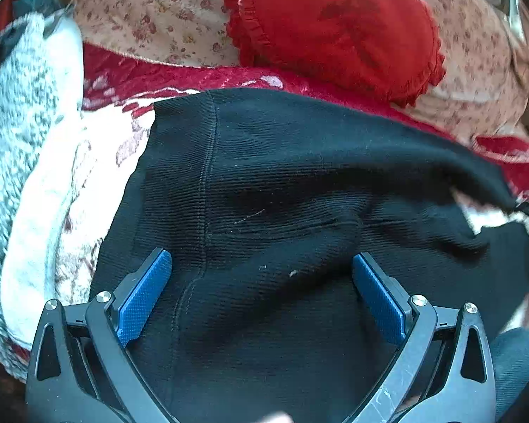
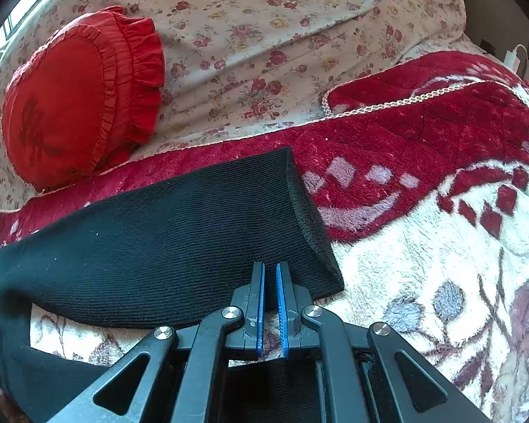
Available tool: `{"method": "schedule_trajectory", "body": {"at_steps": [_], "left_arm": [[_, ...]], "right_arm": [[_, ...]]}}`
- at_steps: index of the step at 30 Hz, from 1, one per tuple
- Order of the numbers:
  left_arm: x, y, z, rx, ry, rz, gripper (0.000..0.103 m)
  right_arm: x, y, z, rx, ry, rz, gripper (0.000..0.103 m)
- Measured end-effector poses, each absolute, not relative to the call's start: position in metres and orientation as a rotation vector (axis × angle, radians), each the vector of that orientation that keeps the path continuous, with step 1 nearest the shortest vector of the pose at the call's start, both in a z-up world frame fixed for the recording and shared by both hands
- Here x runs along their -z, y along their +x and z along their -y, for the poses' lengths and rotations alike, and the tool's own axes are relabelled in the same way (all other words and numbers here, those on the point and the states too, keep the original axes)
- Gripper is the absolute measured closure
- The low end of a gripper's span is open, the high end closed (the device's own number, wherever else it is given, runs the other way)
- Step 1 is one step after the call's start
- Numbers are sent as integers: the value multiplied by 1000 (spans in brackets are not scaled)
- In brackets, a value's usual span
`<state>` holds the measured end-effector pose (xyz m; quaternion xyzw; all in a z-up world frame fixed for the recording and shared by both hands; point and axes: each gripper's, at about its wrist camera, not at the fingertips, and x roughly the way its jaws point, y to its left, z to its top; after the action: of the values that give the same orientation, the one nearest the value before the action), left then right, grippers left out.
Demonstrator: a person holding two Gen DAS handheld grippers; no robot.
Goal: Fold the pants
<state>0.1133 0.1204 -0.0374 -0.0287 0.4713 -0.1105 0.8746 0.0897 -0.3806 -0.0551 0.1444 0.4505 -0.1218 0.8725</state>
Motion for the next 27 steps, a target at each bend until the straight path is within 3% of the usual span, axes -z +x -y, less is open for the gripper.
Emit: {"method": "schedule_trajectory", "body": {"at_steps": [4, 10, 16, 20, 22, 27], "left_arm": [[22, 114, -141, 338, -150, -985, 1], [-19, 150, -162, 434, -77, -893, 1], [-1, 205, -176, 430, 37, -900, 2], [14, 230, -187, 442, 75, -969, 14], [16, 237, -188, 464, 82, -993, 15], [24, 247, -183, 509, 154, -1014, 39]], "right_arm": [[55, 90, 381, 253, 300, -942, 98], [56, 90, 380, 260, 291, -941, 98], [55, 89, 380, 261, 290, -939, 98], [55, 90, 379, 262, 286, -937, 98], [55, 90, 379, 262, 285, -938, 98], [55, 90, 379, 267, 278, -937, 98]]}}
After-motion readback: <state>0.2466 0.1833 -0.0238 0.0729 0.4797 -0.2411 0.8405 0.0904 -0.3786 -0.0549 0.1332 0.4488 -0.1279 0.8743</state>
